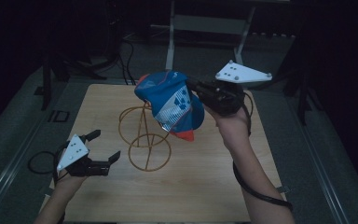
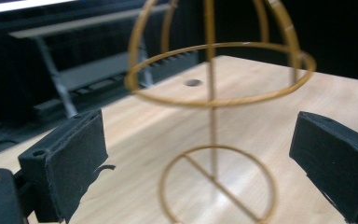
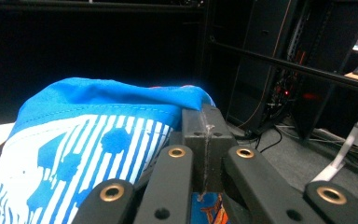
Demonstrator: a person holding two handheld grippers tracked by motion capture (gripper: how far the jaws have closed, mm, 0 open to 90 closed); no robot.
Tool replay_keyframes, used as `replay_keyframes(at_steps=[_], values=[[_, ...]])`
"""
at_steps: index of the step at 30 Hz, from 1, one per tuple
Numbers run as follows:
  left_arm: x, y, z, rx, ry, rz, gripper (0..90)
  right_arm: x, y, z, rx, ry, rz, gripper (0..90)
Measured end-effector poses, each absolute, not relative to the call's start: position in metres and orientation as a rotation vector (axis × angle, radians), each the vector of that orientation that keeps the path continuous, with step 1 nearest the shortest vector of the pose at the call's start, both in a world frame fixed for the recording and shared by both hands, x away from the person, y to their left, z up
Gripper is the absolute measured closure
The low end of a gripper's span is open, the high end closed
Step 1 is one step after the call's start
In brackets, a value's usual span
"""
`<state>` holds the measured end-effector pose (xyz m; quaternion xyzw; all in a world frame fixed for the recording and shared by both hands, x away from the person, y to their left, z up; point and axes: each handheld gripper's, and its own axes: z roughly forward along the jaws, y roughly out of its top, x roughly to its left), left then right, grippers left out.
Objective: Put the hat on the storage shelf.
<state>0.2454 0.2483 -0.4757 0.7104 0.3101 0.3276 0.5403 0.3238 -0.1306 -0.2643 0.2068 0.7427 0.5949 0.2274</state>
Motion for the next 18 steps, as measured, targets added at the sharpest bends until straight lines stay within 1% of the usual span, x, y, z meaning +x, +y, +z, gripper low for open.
replay_keyframes(at_steps=[10, 14, 18], values=[[0.238, 0.271, -0.516, 1.650, 0.862, 0.744, 4.1, 0.327, -0.096, -0.267, 0.550, 2.099, 1.644, 90.0], [0.235, 0.281, -0.526, 1.601, 0.903, 0.730, 4.1, 0.328, -0.075, -0.271, 0.534, 2.137, 1.630, 90.0], [0.233, 0.287, -0.534, 1.616, 0.928, 0.749, 4.2, 0.329, -0.053, -0.278, 0.505, 2.193, 1.613, 90.0]])
